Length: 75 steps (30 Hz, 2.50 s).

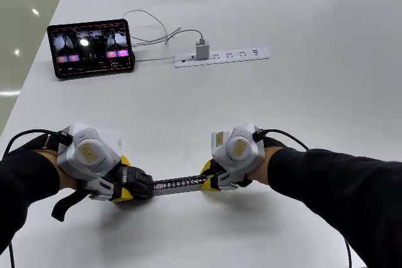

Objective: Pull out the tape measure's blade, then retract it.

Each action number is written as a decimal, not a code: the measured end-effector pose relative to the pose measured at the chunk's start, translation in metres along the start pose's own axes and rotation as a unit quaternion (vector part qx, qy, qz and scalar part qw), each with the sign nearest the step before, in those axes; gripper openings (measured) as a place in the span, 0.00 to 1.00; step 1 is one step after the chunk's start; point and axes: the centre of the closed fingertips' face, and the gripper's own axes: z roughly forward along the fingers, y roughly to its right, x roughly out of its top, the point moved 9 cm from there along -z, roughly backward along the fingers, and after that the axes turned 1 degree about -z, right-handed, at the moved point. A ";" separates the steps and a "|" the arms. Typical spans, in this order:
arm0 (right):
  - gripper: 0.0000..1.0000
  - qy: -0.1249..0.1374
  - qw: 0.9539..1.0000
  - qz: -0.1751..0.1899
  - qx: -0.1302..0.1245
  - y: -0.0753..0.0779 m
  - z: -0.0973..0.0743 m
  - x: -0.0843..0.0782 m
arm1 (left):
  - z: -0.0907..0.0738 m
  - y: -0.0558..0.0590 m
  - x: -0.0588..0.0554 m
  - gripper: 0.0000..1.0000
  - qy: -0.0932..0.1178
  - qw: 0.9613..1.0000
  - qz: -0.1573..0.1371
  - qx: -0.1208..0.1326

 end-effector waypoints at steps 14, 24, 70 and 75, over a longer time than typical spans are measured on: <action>0.09 -0.005 1.000 0.002 0.001 0.001 -0.004 -0.005 | 0.000 -0.001 -0.001 0.30 0.000 1.000 -0.001 -0.001; 0.09 -0.006 1.000 0.002 0.000 0.001 -0.008 -0.010 | 0.001 -0.002 -0.001 0.30 0.000 1.000 -0.002 0.000; 0.09 -0.010 1.000 0.011 -0.001 0.001 -0.032 -0.035 | -0.001 0.002 0.001 0.30 0.001 1.000 -0.004 0.002; 0.09 -0.009 1.000 0.013 -0.002 0.001 -0.033 -0.036 | -0.001 0.002 0.001 0.30 0.001 1.000 -0.005 0.002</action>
